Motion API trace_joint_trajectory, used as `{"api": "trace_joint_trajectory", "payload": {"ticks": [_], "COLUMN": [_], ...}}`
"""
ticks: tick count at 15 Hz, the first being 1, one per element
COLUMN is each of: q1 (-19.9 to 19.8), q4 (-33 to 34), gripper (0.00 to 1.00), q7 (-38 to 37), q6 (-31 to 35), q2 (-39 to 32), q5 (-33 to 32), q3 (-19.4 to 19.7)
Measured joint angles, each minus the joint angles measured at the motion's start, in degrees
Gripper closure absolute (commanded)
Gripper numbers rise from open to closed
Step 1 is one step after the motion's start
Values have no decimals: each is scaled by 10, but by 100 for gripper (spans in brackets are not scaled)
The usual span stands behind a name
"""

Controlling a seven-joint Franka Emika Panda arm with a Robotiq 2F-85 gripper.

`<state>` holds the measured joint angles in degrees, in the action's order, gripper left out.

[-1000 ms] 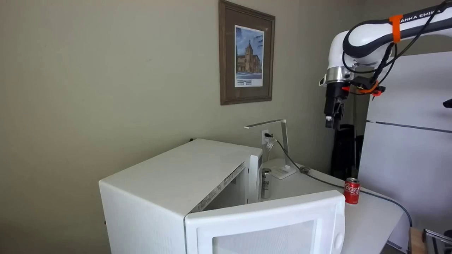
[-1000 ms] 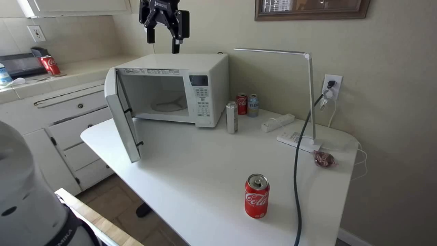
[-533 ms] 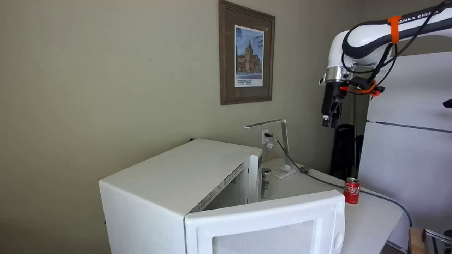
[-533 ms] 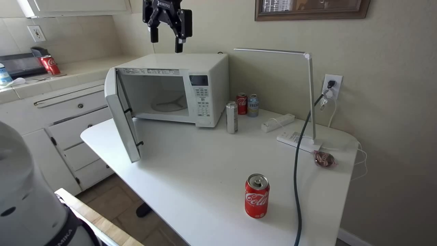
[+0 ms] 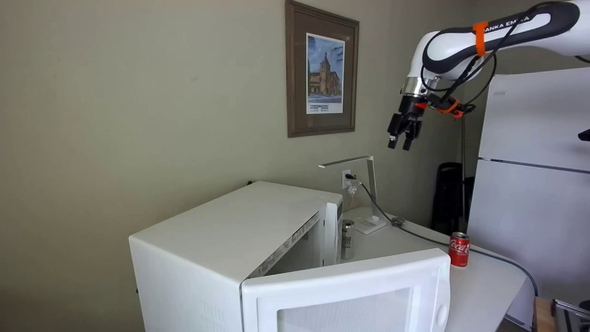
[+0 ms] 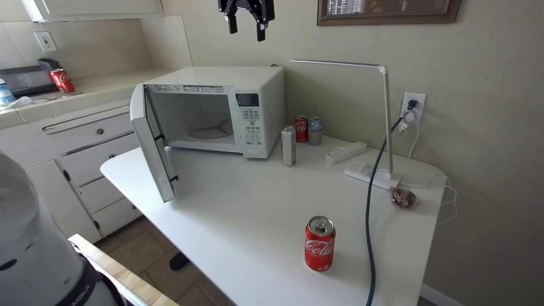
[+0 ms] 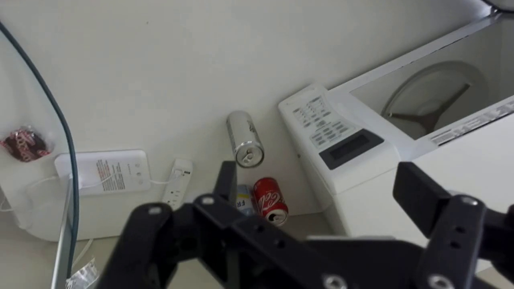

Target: Push the lamp downwards.

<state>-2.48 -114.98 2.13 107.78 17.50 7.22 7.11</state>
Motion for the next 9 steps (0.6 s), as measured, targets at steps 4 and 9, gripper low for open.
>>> {"api": "trace_joint_trajectory", "payload": {"ticks": [4, 9], "q1": [-3, -1], "q4": [101, 224], "gripper": [26, 63], "q7": [-34, -51], "q6": [0, 14], "q2": [-83, -182], "q5": [-68, -111], "q3": [-20, -36]}}
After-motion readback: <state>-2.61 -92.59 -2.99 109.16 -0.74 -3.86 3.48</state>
